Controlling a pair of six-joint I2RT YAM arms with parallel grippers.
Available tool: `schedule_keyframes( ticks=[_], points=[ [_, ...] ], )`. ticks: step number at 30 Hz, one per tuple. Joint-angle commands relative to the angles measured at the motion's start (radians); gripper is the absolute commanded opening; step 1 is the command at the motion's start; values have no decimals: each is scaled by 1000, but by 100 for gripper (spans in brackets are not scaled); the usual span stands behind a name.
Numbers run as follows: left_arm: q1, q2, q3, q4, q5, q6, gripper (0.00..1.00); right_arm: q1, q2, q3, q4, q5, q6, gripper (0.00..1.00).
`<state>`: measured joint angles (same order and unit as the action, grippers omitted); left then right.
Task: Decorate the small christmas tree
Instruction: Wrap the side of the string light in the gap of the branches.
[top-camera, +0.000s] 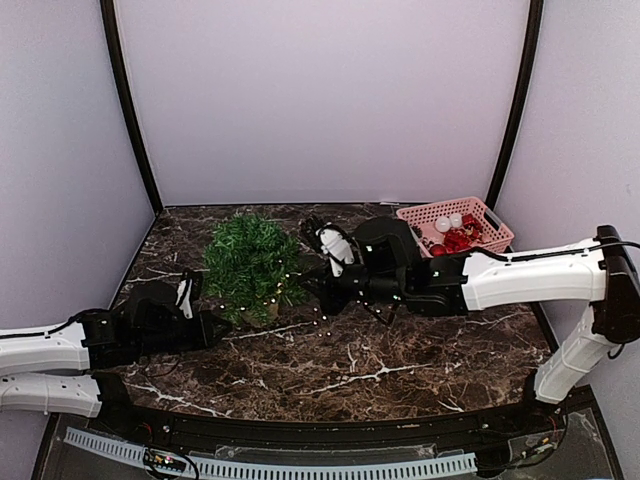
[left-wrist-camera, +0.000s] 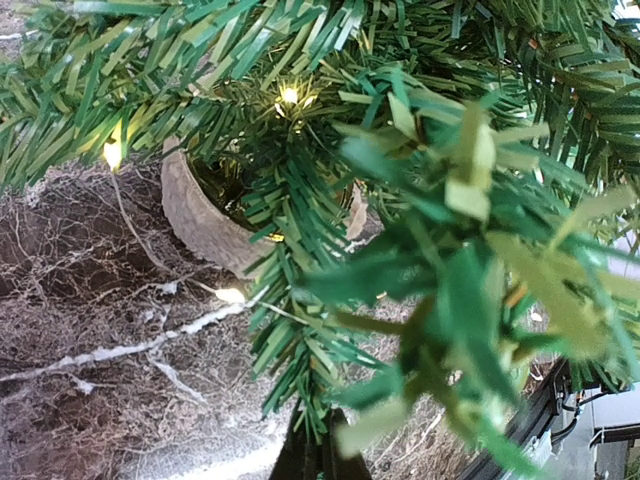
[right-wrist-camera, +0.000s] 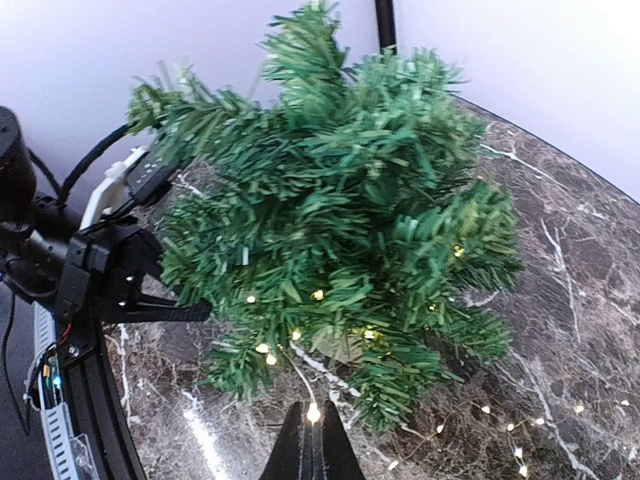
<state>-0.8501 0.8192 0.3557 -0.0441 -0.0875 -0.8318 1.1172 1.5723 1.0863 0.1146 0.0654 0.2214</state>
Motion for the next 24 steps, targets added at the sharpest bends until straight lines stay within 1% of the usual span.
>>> schedule_keyframes(
  ticks=[1, 6, 10, 16, 19, 24],
  points=[
    [12, -13, -11, -26, 0, 15, 0, 26, -18, 47, -10, -55, -65, 0],
    [18, -23, -18, -33, -1, 14, 0, 27, 9, 99, -3, 41, -14, 0],
    [22, -36, -26, -41, 0, 16, 0, 23, 58, 161, -34, 116, 37, 0],
    [34, -53, -40, -45, 8, 21, 0, -19, 161, 260, -148, 118, 108, 0],
    [40, -60, -44, -49, 11, 25, 0, -29, 175, 257, -165, 132, 134, 0],
    [58, -73, -57, -63, 16, 32, 0, -54, 165, 193, -164, 119, 172, 0]
  ],
)
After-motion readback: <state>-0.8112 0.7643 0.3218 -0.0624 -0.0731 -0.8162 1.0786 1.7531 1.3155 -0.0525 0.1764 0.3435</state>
